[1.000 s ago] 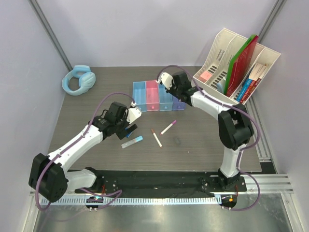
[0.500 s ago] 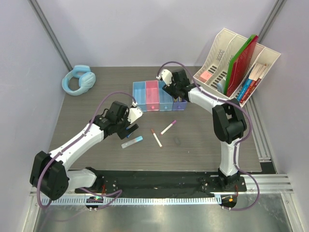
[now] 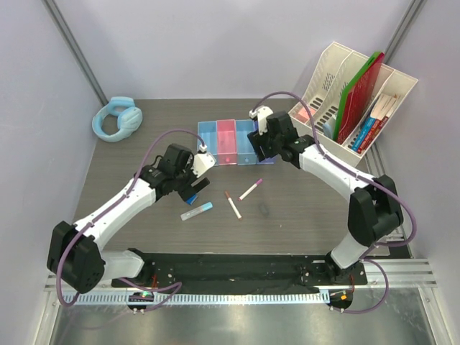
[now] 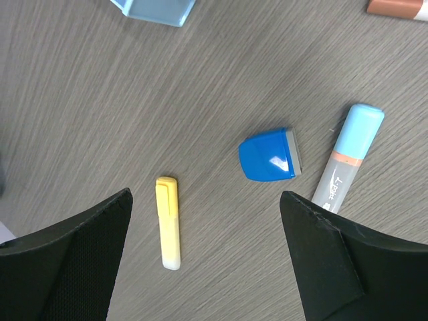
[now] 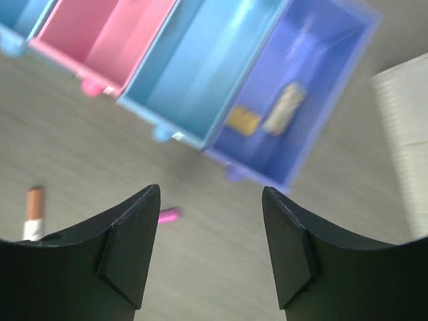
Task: Sort the stationery into containers
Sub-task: Pick up the pen from the center of the board.
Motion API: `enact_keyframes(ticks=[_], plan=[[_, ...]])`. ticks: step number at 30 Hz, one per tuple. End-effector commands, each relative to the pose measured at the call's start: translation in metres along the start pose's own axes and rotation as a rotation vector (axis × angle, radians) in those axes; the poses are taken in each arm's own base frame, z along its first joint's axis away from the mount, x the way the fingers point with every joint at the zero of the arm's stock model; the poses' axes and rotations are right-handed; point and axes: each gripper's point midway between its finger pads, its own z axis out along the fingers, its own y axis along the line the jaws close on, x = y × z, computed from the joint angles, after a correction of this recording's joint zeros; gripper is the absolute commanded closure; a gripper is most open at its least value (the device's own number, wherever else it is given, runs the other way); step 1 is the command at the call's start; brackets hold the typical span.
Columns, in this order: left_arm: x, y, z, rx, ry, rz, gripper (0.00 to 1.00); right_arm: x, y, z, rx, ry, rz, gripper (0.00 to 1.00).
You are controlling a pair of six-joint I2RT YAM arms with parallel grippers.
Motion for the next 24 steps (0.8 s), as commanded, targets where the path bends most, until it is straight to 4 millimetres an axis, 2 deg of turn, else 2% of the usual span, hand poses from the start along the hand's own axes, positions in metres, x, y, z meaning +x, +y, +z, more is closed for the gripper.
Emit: enact_keyframes(ticks=[1,2,5,8,13,18,21,22,24], plan=[[-0.027,0.012,-0.014,-0.023,-0.084,-0.004,0.09,0.066,0.054,0.014,-0.149,0.227,0.197,0.32],[-0.029,0.014,-0.019,-0.031,-0.096,-0.002,0.09,0.076,0.067,0.020,-0.186,0.272,0.247,0.32],[-0.030,0.019,-0.026,-0.051,-0.100,0.004,0.09,0.095,0.083,0.031,-0.230,0.342,0.291,0.32],[-0.029,0.023,-0.033,-0.067,-0.096,0.013,0.09,0.104,0.091,0.041,-0.244,0.379,0.310,0.32],[-0.023,0.024,-0.037,-0.080,-0.085,0.032,0.09,0.111,0.104,0.038,-0.269,0.409,0.321,0.33],[-0.022,0.024,-0.035,-0.080,-0.079,0.037,0.08,0.118,0.101,0.031,-0.252,0.417,0.316,0.33],[-0.023,0.022,-0.033,-0.071,-0.080,0.032,0.09,0.110,0.095,0.023,-0.229,0.402,0.299,0.33],[-0.023,0.021,-0.032,-0.066,-0.079,0.033,0.08,0.100,0.087,0.019,-0.200,0.369,0.287,0.33],[-0.024,0.021,-0.031,-0.065,-0.083,0.031,0.08,0.092,0.079,0.013,-0.170,0.344,0.267,0.33]])
